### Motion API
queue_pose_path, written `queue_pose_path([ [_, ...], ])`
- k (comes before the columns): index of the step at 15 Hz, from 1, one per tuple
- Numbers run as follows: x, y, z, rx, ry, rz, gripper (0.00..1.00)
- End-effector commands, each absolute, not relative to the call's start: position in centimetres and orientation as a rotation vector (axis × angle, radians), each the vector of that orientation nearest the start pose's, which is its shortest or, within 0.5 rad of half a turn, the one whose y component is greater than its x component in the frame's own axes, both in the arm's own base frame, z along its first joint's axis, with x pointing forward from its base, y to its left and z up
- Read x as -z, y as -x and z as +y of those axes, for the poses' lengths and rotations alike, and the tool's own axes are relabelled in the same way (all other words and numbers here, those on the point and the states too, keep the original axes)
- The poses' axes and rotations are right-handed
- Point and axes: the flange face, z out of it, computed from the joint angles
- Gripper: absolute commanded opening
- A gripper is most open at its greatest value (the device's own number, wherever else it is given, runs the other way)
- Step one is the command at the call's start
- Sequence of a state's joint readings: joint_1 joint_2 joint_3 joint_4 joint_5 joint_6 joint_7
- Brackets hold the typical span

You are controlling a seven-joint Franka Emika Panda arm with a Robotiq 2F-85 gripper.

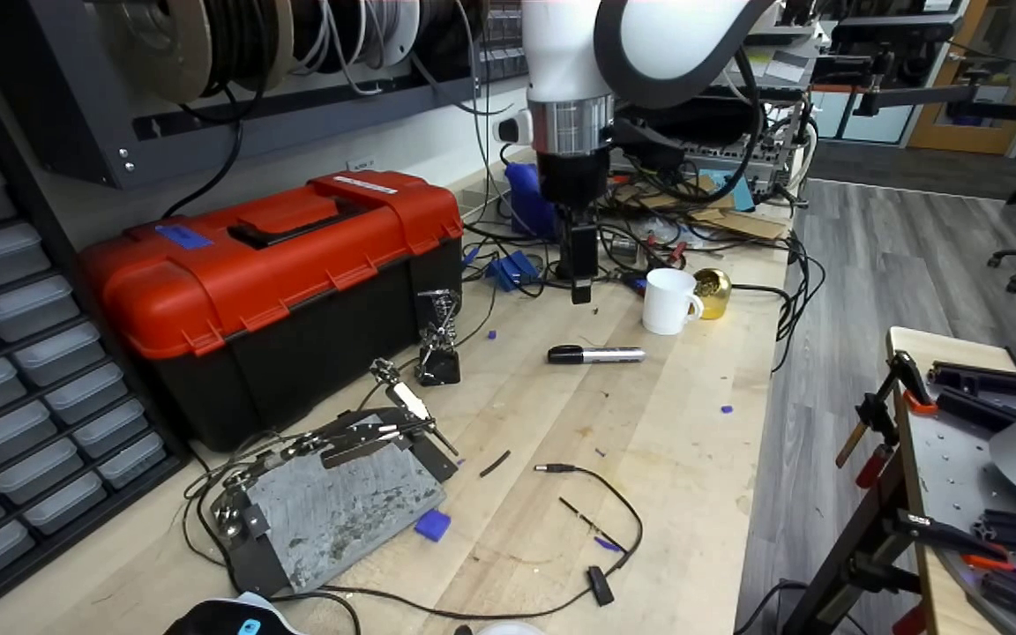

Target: Put the marker in the mug

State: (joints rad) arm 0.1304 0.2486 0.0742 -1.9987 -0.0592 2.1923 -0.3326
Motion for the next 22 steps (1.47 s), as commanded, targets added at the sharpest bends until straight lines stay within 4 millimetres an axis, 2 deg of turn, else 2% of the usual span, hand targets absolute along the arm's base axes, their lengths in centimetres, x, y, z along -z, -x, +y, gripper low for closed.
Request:
queue_pose_path([
  [1, -31.7, -58.9, 11.2, -0.101, 3.048, -0.881, 1.0],
  [10, -27.8, -58.8, 10.6, -0.14, 3.031, -0.845, 1.0],
  [17, -27.3, -58.6, 10.7, -0.191, 3.021, -0.853, 1.0],
  [22, -25.7, -58.8, 9.9, -0.198, 3.019, -0.851, 1.0],
])
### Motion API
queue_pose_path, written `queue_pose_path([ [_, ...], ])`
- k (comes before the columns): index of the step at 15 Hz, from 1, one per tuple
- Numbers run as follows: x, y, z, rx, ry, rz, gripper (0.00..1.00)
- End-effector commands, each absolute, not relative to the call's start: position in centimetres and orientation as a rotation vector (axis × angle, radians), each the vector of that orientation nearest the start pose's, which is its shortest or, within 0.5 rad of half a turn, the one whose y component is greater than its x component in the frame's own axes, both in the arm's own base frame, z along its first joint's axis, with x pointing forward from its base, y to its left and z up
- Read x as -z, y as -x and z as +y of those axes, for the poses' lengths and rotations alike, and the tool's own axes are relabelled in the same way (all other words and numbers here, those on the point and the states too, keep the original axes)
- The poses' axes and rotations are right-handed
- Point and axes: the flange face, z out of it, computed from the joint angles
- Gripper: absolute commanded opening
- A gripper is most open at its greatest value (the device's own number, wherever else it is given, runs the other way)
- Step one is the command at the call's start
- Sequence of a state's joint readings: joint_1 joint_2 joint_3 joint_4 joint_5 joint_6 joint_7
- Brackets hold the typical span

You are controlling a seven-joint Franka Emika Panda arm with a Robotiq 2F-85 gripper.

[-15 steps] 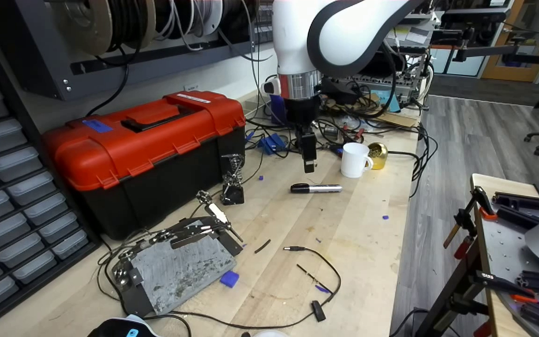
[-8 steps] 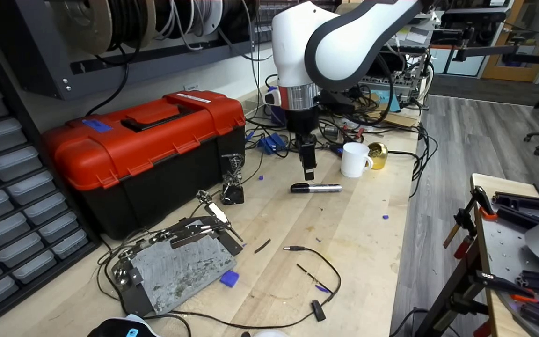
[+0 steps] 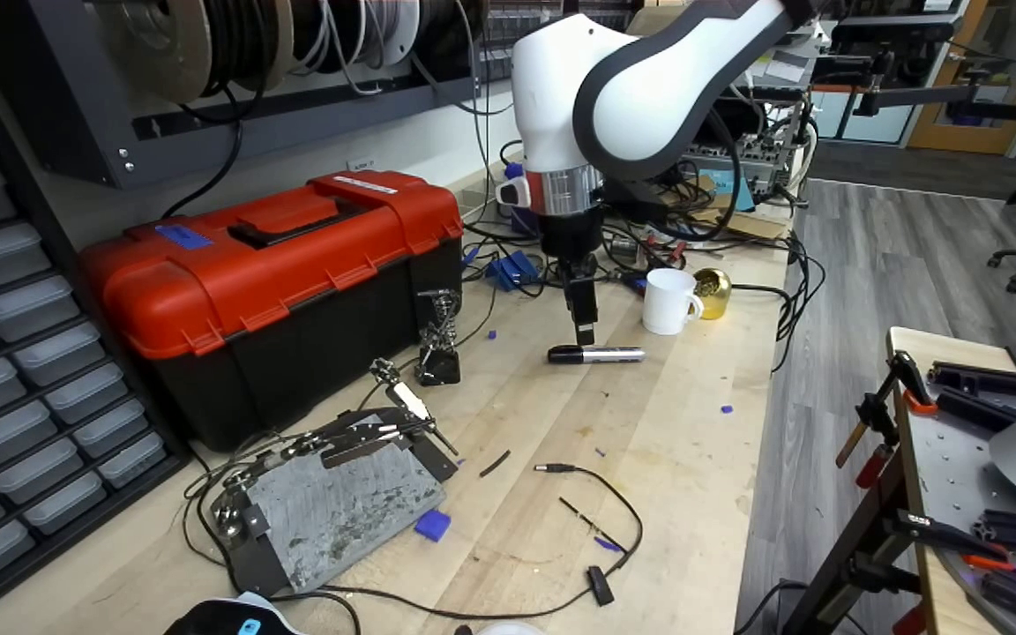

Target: Put the marker in the mug

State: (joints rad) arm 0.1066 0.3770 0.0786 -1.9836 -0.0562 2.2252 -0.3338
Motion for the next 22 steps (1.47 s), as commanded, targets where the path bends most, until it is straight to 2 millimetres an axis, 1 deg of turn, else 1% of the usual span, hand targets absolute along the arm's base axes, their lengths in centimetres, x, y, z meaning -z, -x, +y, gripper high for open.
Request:
queue_pose_path([
  [1, -25.3, -58.7, 9.7, -0.2, 3.014, -0.846, 1.0],
  [6, -23.7, -59.0, 9.4, -0.204, 2.99, -0.861, 1.0],
  [12, -21.5, -59.5, 10.0, -0.218, 2.945, -0.919, 1.0],
  [17, -20.4, -59.6, 9.7, -0.233, 2.916, -0.926, 1.0],
  [18, -20.3, -59.7, 9.7, -0.233, 2.912, -0.929, 0.75],
  [19, -20.1, -59.7, 9.6, -0.234, 2.914, -0.927, 0.74],
  [20, -20.1, -59.6, 9.4, -0.232, 2.911, -0.928, 0.68],
  [21, -20.1, -59.6, 9.3, -0.232, 2.911, -0.932, 0.59],
  [22, -20.1, -59.6, 9.1, -0.229, 2.91, -0.937, 0.52],
])
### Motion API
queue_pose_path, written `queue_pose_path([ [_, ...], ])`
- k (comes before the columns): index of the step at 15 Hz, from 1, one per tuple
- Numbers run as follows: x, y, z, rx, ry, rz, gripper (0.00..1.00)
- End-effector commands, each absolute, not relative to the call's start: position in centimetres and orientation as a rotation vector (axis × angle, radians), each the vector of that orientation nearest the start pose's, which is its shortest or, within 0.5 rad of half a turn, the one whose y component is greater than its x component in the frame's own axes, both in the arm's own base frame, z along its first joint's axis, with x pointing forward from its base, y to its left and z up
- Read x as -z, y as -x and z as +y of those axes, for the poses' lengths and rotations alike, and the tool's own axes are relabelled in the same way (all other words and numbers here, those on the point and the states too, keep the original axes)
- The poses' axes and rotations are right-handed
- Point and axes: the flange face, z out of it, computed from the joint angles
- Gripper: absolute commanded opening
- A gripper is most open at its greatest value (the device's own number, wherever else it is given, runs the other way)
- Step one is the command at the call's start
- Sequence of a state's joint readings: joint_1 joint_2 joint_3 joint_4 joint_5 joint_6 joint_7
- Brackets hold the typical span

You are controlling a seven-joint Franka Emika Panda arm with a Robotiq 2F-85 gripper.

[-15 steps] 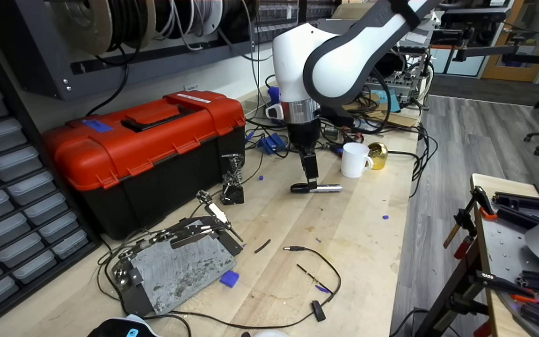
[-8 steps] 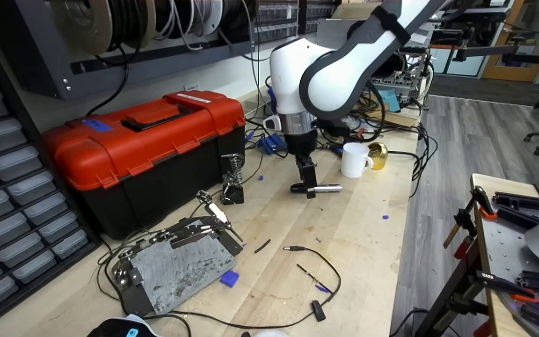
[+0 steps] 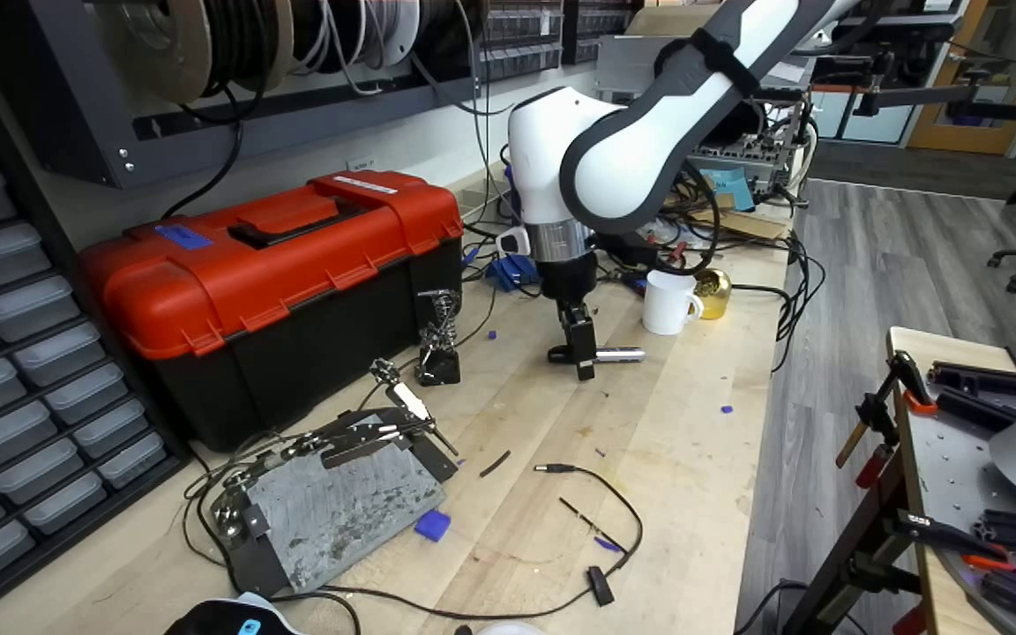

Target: Put the marker in the mug

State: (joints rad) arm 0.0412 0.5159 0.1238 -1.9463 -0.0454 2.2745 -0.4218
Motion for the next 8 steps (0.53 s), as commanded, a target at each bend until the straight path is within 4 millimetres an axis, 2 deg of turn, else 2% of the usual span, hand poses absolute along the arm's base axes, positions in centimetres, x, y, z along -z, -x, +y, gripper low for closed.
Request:
queue_pose_path([
  [1, -20.3, -59.7, 9.0, -0.221, 2.909, -0.944, 0.44],
  [6, -20.4, -60.0, 7.9, -0.195, 2.9, -0.959, 0.08],
  [8, -20.4, -60.0, 7.7, -0.187, 2.895, -0.968, 0.0],
])
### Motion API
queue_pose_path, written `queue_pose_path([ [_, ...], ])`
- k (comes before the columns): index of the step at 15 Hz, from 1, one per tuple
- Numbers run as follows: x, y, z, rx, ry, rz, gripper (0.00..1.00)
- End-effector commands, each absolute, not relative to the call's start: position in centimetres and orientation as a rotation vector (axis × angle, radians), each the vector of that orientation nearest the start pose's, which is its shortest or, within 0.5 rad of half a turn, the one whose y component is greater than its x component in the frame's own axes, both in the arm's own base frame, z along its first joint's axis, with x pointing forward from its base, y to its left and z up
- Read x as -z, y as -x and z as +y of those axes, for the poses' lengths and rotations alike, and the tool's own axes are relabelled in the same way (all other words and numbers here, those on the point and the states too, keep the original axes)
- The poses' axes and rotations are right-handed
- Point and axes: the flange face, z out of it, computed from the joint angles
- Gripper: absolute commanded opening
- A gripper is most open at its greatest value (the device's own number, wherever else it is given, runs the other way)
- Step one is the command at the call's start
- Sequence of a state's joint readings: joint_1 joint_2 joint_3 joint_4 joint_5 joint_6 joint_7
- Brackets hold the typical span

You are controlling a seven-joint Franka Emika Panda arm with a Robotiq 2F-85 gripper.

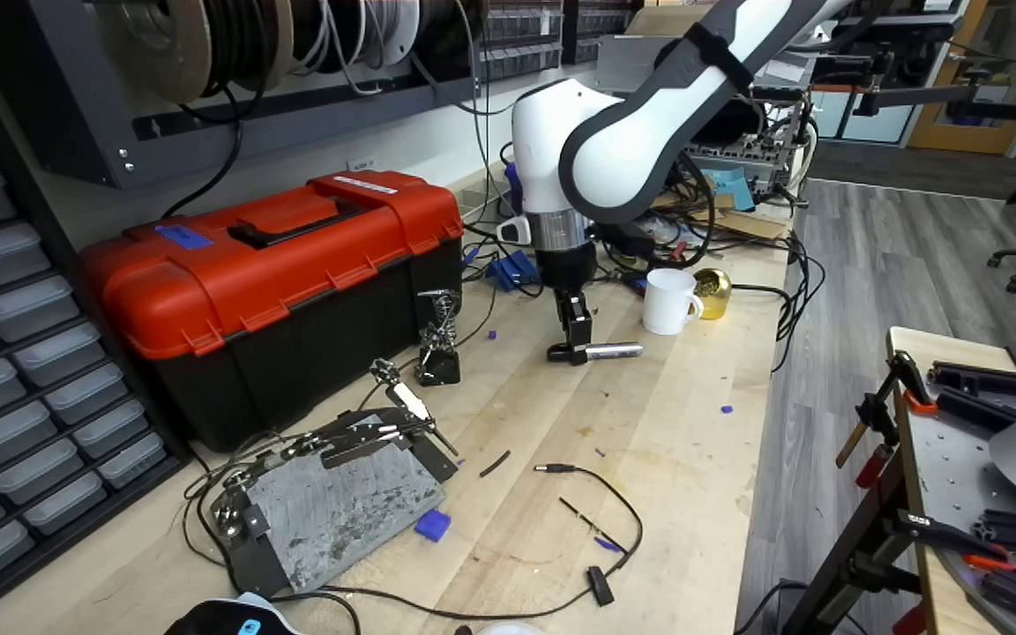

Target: Put the marker in the mug

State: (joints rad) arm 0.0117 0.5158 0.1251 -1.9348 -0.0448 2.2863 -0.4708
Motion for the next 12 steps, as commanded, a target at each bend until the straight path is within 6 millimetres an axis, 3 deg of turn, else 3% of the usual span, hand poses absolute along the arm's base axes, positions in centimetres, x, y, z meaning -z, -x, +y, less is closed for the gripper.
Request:
queue_pose_path([
  [1, -20.4, -60.0, 7.6, -0.191, 2.893, -0.966, 0.04],
  [4, -21.2, -60.0, 7.7, -0.212, 2.903, -0.966, 0.04],
  [12, -25.8, -58.4, 7.1, -0.121, 2.985, -0.891, 0.04],
])
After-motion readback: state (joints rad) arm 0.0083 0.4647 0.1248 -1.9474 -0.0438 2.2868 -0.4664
